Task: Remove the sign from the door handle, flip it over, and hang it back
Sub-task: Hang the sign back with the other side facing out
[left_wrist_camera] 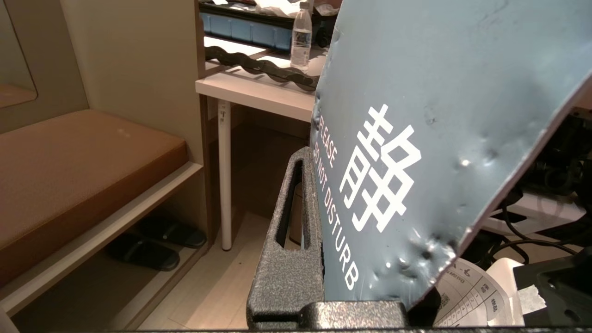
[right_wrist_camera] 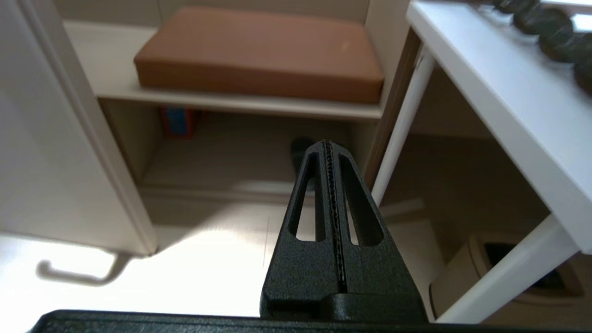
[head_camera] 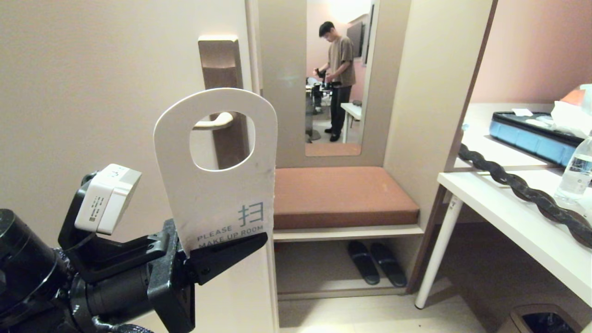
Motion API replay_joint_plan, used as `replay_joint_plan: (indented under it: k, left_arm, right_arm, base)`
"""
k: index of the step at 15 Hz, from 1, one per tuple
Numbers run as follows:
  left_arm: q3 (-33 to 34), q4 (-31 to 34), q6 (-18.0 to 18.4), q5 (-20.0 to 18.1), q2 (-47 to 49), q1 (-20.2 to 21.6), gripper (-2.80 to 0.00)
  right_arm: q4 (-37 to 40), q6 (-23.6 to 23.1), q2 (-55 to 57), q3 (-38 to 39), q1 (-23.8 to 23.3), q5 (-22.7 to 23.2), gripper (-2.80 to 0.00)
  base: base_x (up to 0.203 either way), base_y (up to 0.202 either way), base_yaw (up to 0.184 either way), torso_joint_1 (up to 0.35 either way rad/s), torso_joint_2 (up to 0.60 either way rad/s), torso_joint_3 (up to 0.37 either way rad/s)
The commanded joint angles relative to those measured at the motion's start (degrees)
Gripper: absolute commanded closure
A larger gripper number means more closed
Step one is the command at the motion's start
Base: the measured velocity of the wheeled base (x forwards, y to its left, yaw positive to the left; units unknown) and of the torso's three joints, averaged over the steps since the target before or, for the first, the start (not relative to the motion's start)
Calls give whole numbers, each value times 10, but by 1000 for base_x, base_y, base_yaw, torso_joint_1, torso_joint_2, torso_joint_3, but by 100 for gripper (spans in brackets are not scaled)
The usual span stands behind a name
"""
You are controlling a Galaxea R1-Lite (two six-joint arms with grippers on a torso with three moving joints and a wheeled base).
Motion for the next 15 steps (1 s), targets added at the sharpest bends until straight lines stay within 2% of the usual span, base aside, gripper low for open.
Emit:
replay_joint_plan:
  k: [1,4,12,15]
  left_arm:
    - [2,-3,-1,-1,0,1,0]
    - [3,-4,-2,-1,-2,1,0]
    - [-2,-4,-1,3,-1,2,0]
    - [-17,-4,0,9,3,28,0]
  right_arm:
    - [0,0,-44,0,-4,0,0]
    - [0,1,-84,0,-5,0,0]
    - [0,3,-86,0,-6,0,0]
    - [0,3,-86,0,-6,0,0]
  base:
    - [0,0,0,0,0,0]
    - [0,0,0,0,0,0]
    - [0,0,0,0,0,0]
    - [0,0,0,0,0,0]
